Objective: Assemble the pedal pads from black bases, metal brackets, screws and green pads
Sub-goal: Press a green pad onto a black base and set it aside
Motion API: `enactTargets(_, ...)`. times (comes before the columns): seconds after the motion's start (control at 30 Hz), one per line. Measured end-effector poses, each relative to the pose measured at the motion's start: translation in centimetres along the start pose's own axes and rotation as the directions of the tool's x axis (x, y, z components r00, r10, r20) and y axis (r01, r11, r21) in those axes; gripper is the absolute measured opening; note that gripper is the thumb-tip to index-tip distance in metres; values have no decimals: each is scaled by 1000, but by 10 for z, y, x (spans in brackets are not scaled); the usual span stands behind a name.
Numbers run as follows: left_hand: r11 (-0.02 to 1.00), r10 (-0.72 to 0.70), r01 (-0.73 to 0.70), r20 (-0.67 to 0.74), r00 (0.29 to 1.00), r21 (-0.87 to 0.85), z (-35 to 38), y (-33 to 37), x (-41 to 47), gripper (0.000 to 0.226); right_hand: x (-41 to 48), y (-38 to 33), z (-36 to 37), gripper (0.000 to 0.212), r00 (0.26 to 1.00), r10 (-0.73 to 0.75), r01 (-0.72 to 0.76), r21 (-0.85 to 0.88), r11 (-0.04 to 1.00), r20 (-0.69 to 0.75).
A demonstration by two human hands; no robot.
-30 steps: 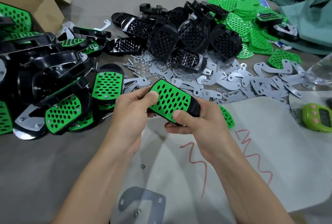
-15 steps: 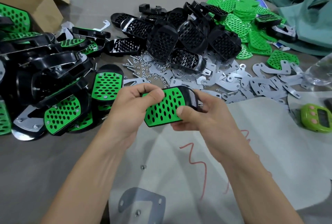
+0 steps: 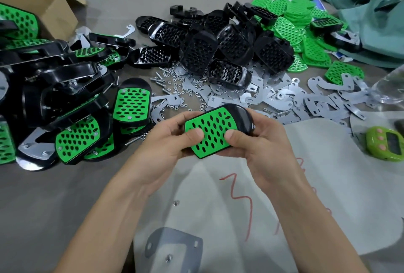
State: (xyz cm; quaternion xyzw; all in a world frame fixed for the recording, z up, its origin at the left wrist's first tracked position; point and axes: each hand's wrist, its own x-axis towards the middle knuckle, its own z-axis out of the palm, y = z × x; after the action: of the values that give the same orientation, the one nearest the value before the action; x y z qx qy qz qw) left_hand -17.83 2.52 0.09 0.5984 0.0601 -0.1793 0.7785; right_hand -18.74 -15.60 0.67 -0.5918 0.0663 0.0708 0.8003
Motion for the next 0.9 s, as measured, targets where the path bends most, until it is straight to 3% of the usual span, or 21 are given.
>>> enactTargets(0.17, 993, 69, -59, -99, 993, 105, 4, -3, -1, 28, 3, 4, -2, 32, 999, 34, -34, -6, 999, -23)
enactTargets(0.37, 996, 75, -68, -121, 990, 65, 3, -8, 0, 32, 4, 11, -2, 32, 996, 83, -83, 12, 996, -39)
enactTargets(0.47, 998, 18, -14, -64, 998, 65, -2, -11, -1, 29, 4, 12, -3, 31, 996, 80, -80, 2, 997, -42)
enactTargets(0.67, 979, -104, 82, 115, 988, 184, -25, -12, -8, 47, -1, 23, -1, 33, 995, 97, -97, -11, 995, -25)
enactTargets(0.9, 964, -12, 30, -70, 997, 265, -13, -20, -7, 43, 1, 30, 3, 36, 994, 106, -107, -12, 994, -33)
